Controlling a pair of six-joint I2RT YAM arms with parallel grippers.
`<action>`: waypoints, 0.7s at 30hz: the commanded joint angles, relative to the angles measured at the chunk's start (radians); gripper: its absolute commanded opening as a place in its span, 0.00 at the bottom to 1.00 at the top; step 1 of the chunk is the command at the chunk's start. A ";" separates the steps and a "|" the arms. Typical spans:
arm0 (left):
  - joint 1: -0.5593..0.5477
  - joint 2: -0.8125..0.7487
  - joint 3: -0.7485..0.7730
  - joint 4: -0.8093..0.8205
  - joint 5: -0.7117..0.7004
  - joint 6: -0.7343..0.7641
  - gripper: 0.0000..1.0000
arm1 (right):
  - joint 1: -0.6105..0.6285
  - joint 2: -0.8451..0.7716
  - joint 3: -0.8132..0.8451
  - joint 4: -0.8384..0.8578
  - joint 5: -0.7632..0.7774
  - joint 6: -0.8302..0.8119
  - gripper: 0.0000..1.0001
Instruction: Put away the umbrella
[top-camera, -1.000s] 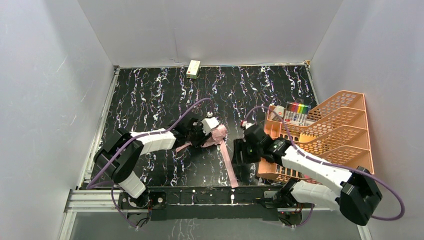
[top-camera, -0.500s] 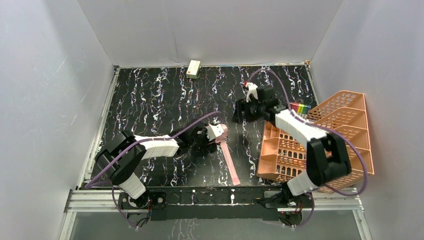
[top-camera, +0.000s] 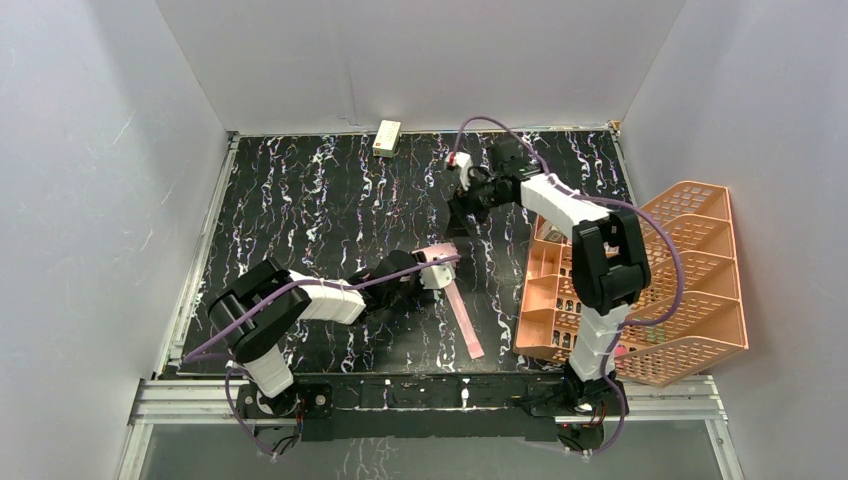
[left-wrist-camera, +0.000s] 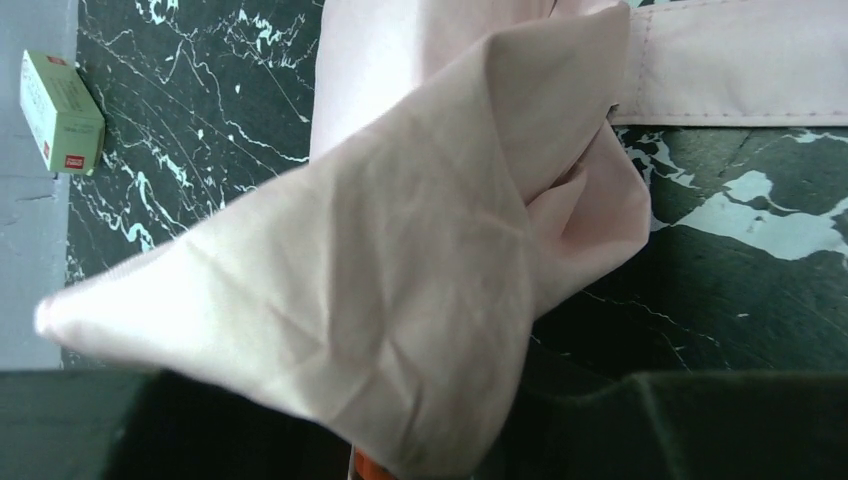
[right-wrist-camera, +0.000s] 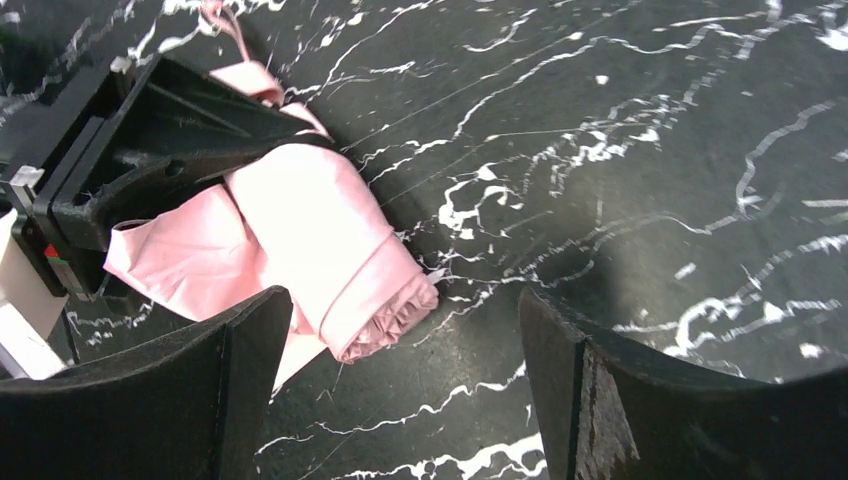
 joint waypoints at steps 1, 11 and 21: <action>0.001 0.065 -0.041 -0.084 -0.038 0.056 0.00 | 0.058 0.057 0.089 -0.148 -0.007 -0.191 0.91; -0.012 0.076 -0.045 -0.080 -0.043 0.073 0.00 | 0.117 0.168 0.141 -0.233 0.048 -0.282 0.86; -0.013 0.040 -0.044 -0.074 -0.047 0.060 0.00 | 0.155 0.221 0.115 -0.200 0.278 -0.246 0.59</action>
